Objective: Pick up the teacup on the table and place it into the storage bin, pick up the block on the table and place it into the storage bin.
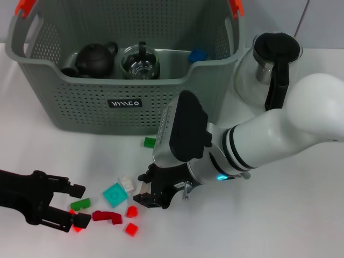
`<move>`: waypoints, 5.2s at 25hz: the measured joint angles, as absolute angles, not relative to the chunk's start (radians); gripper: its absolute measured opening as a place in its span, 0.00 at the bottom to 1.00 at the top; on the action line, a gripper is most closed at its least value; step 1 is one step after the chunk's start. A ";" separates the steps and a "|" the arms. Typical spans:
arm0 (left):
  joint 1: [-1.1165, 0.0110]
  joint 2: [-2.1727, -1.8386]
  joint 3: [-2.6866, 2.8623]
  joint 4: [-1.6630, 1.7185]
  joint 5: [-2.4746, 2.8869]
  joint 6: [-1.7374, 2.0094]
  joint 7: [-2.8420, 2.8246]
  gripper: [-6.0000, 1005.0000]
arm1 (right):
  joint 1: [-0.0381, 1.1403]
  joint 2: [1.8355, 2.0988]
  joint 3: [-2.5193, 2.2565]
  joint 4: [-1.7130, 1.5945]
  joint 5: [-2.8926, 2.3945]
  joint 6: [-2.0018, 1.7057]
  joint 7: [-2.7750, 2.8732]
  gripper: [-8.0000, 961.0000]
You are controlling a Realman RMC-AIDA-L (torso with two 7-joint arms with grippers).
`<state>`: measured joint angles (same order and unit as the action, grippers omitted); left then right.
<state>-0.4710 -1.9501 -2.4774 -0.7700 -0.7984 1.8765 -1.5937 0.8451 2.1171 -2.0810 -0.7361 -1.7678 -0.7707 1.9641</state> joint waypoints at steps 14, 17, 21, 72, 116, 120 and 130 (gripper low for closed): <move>-0.468 -1.946 -2.478 -0.770 -0.804 1.899 -1.593 0.85 | 0.793 2.096 -1.850 -0.859 -1.802 -0.989 1.961 0.45; -0.468 -1.945 -2.480 -0.770 -0.804 1.902 -1.592 0.85 | 0.792 2.097 -1.746 -0.917 -1.839 -1.097 1.980 0.45; -0.466 -1.946 -2.482 -0.770 -0.805 1.902 -1.587 0.85 | 0.801 2.097 -1.626 -1.018 -1.863 -1.220 2.019 0.45; -0.518 -1.957 -2.493 -0.775 -0.819 1.900 -1.581 0.85 | 1.064 2.094 -1.163 -0.830 -2.300 -0.986 2.163 0.76; -0.463 -2.163 -2.258 -1.474 -0.513 2.002 -2.243 0.85 | 0.769 2.071 -1.086 -1.065 -1.844 -1.497 1.909 0.82; -0.440 -2.171 -2.237 -1.471 -0.506 1.990 -2.270 0.85 | 0.773 2.071 -1.085 -1.038 -1.843 -1.489 1.889 0.82; -0.423 -2.168 -2.197 -1.423 -0.430 1.907 -2.236 0.85 | 0.793 2.085 -1.084 -0.969 -1.843 -1.422 1.858 0.82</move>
<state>-0.4232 -2.1676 -2.1966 -1.4228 -0.4300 1.9072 -2.2358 0.7925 2.0851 -1.0845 -0.9691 -1.8425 -1.4219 1.8577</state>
